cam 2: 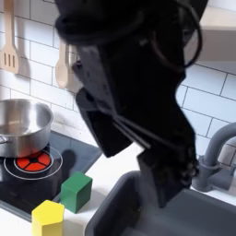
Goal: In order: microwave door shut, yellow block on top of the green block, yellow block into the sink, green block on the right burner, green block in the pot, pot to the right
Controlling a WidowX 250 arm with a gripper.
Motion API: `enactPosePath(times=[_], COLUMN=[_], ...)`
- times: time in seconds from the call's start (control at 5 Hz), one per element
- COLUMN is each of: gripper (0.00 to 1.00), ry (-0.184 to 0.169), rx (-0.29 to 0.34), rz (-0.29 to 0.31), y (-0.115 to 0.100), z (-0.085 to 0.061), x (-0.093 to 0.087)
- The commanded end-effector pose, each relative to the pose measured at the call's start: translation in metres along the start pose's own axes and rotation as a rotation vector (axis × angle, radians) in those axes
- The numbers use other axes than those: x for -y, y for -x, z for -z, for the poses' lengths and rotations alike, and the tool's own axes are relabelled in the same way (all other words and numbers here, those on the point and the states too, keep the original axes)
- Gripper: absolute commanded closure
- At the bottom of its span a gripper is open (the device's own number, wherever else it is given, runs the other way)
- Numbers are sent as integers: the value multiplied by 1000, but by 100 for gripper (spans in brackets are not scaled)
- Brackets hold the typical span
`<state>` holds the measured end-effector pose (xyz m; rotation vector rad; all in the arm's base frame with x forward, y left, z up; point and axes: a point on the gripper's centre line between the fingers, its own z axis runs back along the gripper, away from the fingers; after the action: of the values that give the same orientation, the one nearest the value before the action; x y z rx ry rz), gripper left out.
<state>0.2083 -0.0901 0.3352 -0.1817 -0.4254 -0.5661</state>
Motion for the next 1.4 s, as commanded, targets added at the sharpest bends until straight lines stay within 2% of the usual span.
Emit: enactPosePath(times=[0.0,0.6,1.2], gripper=[0,0,0], ry=[-39,-70,-92], rx=[18,35,59], rz=[-56,-103,-138], y=[-12,-25,-57], z=[-1,1,11], x=[-25,-48,-72])
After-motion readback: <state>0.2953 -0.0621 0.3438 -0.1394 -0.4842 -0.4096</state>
